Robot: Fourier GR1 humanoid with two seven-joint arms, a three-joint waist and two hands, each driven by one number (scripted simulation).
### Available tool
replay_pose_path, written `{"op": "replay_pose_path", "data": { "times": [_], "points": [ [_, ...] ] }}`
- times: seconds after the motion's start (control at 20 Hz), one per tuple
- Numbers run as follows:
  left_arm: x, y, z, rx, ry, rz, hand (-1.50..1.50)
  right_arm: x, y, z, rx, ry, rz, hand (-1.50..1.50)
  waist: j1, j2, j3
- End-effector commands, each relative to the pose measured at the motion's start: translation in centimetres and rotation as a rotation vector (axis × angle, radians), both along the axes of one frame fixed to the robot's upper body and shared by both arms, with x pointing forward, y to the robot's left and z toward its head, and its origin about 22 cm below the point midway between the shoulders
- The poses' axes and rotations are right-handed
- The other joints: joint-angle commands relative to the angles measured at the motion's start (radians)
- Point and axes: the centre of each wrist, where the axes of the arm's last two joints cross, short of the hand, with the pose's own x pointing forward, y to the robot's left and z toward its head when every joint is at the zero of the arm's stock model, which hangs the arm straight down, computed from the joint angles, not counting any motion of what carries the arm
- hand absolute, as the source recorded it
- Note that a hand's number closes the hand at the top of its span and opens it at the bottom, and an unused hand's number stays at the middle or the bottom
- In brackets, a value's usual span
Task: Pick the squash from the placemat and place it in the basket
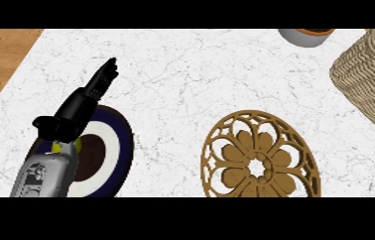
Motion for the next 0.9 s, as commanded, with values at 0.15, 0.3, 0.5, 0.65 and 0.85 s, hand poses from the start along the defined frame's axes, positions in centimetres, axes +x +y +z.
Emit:
{"op": "replay_pose_path", "data": {
  "times": [0.15, 0.3, 0.5, 0.65, 0.85],
  "points": [
    [-0.1, 1.3, -0.2, 0.005, -0.016, 0.024, 0.00, 1.4, -0.5, -0.1, 0.018, -0.064, 0.169, -1.50, -0.029, -0.003, -0.001],
    [-0.3, 0.1, -0.6, -0.008, 0.013, 0.027, 0.00, 3.0, 0.7, 0.0, 0.059, -0.069, 0.224, -1.50, -0.031, -0.005, -0.001],
    [-0.2, 0.6, 0.3, -0.007, -0.003, 0.040, 0.00, 2.8, 0.0, 2.4, 0.159, -0.038, 0.280, -1.50, -0.034, -0.006, 0.000],
    [-0.4, 0.3, -0.3, -0.013, 0.006, 0.039, 0.00, 2.4, -1.1, 4.0, 0.237, 0.031, 0.243, -1.50, -0.033, -0.005, -0.001],
    [-0.5, -0.2, 0.6, -0.002, -0.014, 0.019, 0.00, 2.0, -1.8, 4.2, 0.305, 0.128, 0.230, -1.50, -0.015, -0.002, 0.002]
  ]
}}
